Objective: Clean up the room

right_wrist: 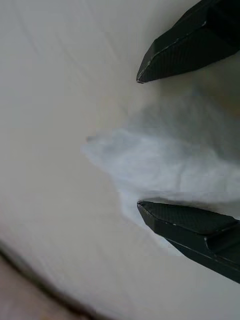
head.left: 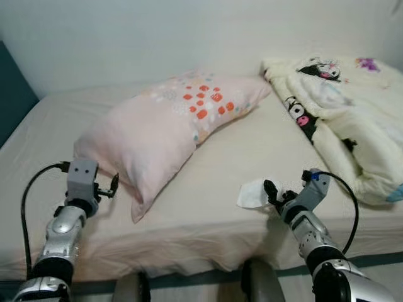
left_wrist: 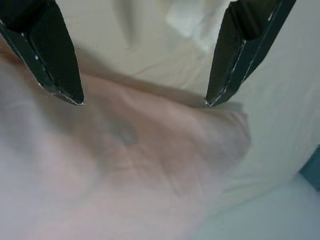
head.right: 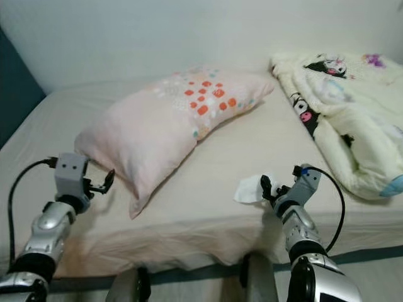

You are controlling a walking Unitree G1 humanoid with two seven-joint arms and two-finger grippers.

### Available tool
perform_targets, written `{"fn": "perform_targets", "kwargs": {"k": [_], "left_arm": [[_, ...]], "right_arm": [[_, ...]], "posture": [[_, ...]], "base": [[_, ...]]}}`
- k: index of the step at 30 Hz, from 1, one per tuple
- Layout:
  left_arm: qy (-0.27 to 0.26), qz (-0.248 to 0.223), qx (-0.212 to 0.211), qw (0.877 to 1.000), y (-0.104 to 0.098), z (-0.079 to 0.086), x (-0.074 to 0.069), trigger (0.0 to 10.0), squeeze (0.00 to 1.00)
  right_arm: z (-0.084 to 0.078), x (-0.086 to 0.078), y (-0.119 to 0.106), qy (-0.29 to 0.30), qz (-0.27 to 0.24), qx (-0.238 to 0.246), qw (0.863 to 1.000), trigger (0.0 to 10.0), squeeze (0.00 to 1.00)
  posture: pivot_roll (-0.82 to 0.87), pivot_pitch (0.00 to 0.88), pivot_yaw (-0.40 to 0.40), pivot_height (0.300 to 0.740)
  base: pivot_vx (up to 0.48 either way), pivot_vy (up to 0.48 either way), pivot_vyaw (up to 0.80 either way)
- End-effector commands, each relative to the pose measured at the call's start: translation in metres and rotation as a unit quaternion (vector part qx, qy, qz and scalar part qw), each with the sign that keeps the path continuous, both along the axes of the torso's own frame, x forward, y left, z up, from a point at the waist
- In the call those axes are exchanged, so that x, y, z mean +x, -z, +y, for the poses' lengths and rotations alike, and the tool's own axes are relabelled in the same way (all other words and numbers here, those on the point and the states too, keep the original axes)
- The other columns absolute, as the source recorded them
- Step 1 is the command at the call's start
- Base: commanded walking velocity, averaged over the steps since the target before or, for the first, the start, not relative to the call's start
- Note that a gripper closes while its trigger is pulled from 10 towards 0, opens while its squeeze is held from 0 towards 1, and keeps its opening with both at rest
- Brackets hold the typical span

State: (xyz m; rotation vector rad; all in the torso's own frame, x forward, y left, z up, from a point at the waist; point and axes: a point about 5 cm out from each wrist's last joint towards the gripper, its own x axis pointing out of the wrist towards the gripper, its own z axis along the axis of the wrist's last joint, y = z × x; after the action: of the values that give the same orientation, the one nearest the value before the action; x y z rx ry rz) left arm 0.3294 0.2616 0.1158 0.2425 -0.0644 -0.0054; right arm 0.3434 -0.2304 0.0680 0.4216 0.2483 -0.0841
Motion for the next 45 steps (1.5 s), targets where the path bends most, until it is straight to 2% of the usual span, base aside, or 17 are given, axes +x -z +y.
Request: {"fn": "perform_targets", "kwargs": {"k": [1,6,7,8,10,12,14,19,22,23,25,29,30,36,38,40,45], "left_arm": [[0.001,0.018,0.015,1.000,0.004,0.005,-0.003,10.0,0.00],[-0.006,0.012,0.027,1.000,-0.006,0.008,0.003,10.0,0.00],[-0.001,0.021,0.038,0.999,-0.009,0.005,0.009,10.0,0.00],[-0.001,0.021,0.038,0.999,-0.009,0.005,0.009,10.0,0.00],[0.014,0.065,0.076,0.995,-0.006,0.001,0.018,10.0,0.00],[0.014,0.065,0.076,0.995,-0.006,0.001,0.018,10.0,0.00],[-0.016,0.107,0.098,0.989,-0.005,0.008,0.024,10.0,0.00],[-0.040,0.118,0.088,0.988,-0.008,0.014,0.026,10.0,0.00],[-0.084,0.149,0.093,0.981,-0.013,0.027,0.029,10.0,0.00],[-0.084,0.149,0.093,0.981,-0.013,0.027,0.029,10.0,0.00],[-0.142,0.153,0.067,0.976,-0.025,0.047,0.028,10.0,0.00],[-0.159,0.150,0.050,0.975,-0.030,0.053,0.028,10.0,0.00],[-0.172,0.149,0.033,0.973,-0.033,0.059,0.027,10.0,0.00],[-0.190,0.178,0.049,0.964,-0.029,0.071,0.020,10.0,0.00],[-0.190,0.199,0.059,0.960,-0.024,0.077,0.014,10.0,0.00],[-0.190,0.199,0.059,0.960,-0.024,0.077,0.014,10.0,0.00],[-0.202,0.196,0.065,0.957,-0.028,0.087,0.010,10.0,0.00]], "right_arm": [[0.005,-0.003,0.008,-0.004,0.021,0.002,1.000,10.0,0.00],[0.010,-0.003,0.010,-0.021,0.029,-0.023,0.999,10.0,0.00],[0.012,-0.005,0.012,-0.026,0.036,-0.034,0.998,0.0,0.00],[0.012,-0.005,0.012,-0.026,0.036,-0.034,0.998,0.0,0.00],[0.010,-0.010,0.018,-0.017,0.042,-0.043,0.998,0.0,0.00],[0.010,-0.010,0.018,-0.017,0.042,-0.043,0.998,0.0,0.00],[0.007,-0.013,0.018,-0.012,0.021,-0.031,0.999,0.0,0.00],[0.008,-0.013,0.014,-0.020,-0.001,-0.022,1.000,0.0,0.00],[0.012,-0.013,0.003,-0.046,-0.046,-0.010,0.998,0.0,0.00],[0.012,-0.013,0.003,-0.046,-0.046,-0.010,0.998,0.0,0.00],[0.016,-0.014,-0.010,-0.070,-0.080,-0.014,0.994,0.0,0.00],[0.017,-0.015,-0.013,-0.073,-0.085,-0.019,0.994,0.0,0.00],[0.015,-0.016,-0.017,-0.070,-0.092,-0.020,0.993,0.0,0.00],[0.012,-0.018,-0.040,-0.057,-0.141,0.000,0.988,0.0,0.00],[0.012,-0.019,-0.057,-0.074,-0.167,-0.022,0.983,0.0,0.00],[0.012,-0.019,-0.057,-0.074,-0.167,-0.022,0.983,0.0,0.00],[0.015,-0.023,-0.077,-0.098,-0.188,-0.037,0.977,0.0,0.00]], "posture": [[0.10,0.198,0.045,0.497],[0.08,0.231,0.056,0.497],[0.08,0.253,0.062,0.497],[0.08,0.253,0.062,0.497],[0.04,0.303,0.084,0.497],[0.04,0.303,0.084,0.497],[0.02,0.330,0.090,0.497],[0.00,0.349,0.091,0.497],[-0.02,0.370,0.088,0.497],[-0.02,0.370,0.088,0.497],[-0.05,0.382,0.084,0.497],[-0.05,0.382,0.084,0.497],[-0.06,0.390,0.079,0.497],[-0.08,0.406,0.076,0.497],[-0.09,0.415,0.072,0.497],[-0.09,0.415,0.072,0.497],[-0.09,0.421,0.060,0.497]], "base": [[0.000,0.000,0.00],[0.000,0.000,0.00],[0.000,0.000,0.00],[0.000,0.000,0.00],[0.000,0.000,0.00],[0.000,0.000,0.00],[0.000,0.000,0.00],[0.000,0.000,0.00],[0.000,0.000,0.00],[0.000,0.000,0.00],[0.000,0.000,0.00],[0.000,0.000,0.00],[0.000,0.000,0.00],[0.000,0.000,0.00],[0.000,0.000,0.40],[0.000,0.000,0.80],[0.000,0.000,0.80]]}}
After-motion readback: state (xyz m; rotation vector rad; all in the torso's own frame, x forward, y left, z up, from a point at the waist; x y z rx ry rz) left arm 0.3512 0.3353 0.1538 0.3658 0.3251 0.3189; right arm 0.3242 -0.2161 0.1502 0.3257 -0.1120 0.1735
